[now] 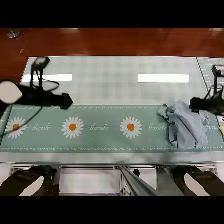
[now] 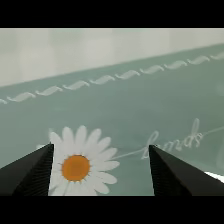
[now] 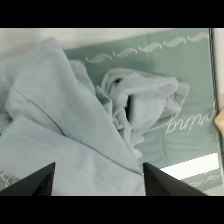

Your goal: Fold the shirts.

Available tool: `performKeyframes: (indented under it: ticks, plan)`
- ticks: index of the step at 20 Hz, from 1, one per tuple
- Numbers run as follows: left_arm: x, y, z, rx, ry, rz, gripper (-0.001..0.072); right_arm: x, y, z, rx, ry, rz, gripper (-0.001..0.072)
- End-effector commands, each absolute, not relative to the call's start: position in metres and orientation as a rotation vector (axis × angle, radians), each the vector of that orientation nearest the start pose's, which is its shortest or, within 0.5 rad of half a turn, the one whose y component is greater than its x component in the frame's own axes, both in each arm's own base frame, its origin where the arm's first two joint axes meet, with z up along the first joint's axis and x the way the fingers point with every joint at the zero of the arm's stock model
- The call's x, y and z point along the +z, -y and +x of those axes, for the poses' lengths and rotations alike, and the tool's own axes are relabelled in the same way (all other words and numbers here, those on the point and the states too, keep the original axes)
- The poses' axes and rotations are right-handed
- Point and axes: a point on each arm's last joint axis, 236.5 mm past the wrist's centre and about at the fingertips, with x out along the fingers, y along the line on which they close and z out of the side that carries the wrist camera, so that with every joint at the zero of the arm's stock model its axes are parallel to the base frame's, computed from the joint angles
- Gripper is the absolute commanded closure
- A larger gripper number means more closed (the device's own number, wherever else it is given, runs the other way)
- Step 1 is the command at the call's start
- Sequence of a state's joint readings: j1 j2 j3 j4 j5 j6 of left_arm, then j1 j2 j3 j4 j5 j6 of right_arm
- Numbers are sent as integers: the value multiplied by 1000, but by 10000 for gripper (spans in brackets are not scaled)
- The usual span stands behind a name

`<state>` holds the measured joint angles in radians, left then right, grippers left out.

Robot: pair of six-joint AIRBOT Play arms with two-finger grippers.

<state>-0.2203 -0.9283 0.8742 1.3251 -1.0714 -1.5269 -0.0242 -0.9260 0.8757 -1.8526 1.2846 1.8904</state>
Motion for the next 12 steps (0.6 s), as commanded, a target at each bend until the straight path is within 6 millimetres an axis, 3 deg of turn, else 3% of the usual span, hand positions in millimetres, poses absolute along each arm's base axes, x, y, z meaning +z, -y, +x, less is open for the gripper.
performKeyframes:
  ticks: [1, 4, 8, 9, 10, 11, 12]
  plan:
    - [7, 137, 273, -368, -1085, -176, 6, -26, 68, 253, -437, -1250, 253, 84]
    - [-22, 124, 269, -311, -1134, -200, 6, -63, 55, 263, -400, -1313, 343, 84]
    - [-33, 114, 281, -263, -1140, -225, 5, -107, 35, 259, -360, -1459, 412, 121]
    - [-34, 112, 282, -258, -1143, -227, 6, -111, 28, 258, -330, -1486, 422, 287]
    - [-34, 111, 282, -254, -1143, -229, 5, -107, 21, 264, -273, -1482, 413, 569]
    - [-34, 109, 283, -252, -1140, -223, 5, -92, 18, 278, -222, -1442, 397, 675]
    - [-32, 103, 285, -255, -1135, -189, 5, -69, 20, 295, -198, -1381, 379, 675]
